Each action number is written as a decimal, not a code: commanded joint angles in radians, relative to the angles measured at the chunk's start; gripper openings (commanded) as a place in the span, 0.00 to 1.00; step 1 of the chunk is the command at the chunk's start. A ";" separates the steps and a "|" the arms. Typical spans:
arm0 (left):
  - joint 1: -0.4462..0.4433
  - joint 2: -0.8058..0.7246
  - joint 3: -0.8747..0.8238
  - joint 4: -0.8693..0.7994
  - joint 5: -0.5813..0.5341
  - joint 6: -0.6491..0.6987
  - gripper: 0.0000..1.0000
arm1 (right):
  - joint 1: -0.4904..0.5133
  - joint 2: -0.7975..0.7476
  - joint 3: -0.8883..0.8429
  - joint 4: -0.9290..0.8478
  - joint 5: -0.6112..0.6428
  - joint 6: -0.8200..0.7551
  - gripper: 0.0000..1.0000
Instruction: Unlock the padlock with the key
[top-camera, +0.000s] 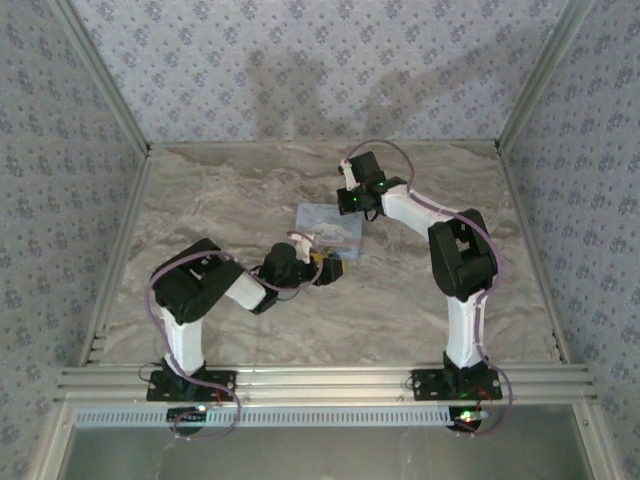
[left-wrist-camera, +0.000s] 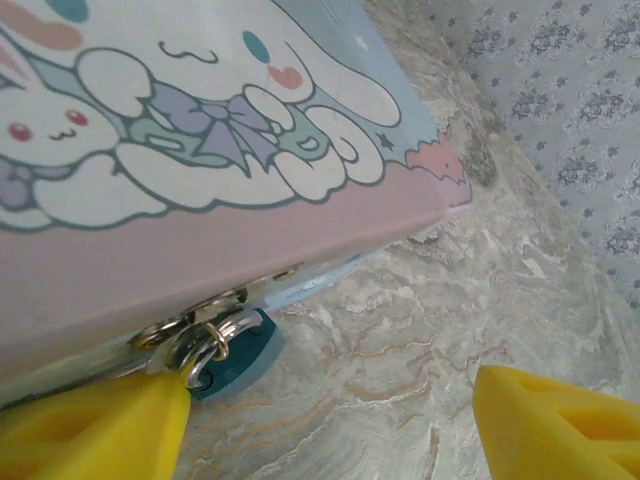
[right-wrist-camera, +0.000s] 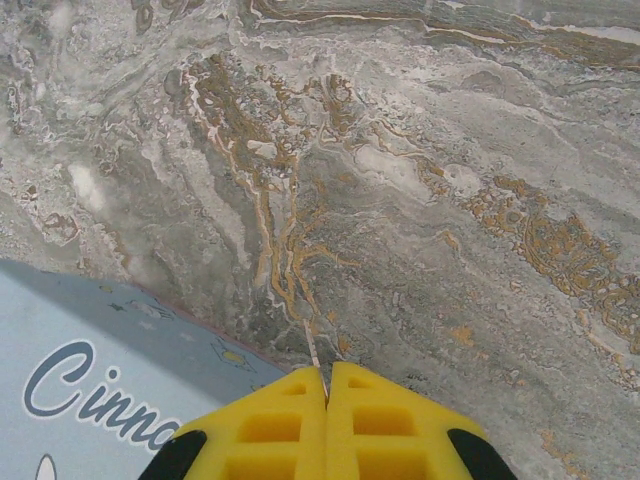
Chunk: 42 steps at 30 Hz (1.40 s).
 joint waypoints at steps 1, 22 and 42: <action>0.010 -0.039 0.011 0.001 0.019 -0.010 0.74 | 0.010 0.000 -0.031 -0.092 -0.009 -0.003 0.00; -0.017 0.079 0.003 0.230 0.048 -0.064 0.78 | 0.007 -0.004 -0.037 -0.084 -0.014 0.002 0.00; -0.065 0.163 0.008 0.338 -0.086 -0.140 0.67 | 0.006 -0.011 -0.064 -0.067 -0.013 0.009 0.00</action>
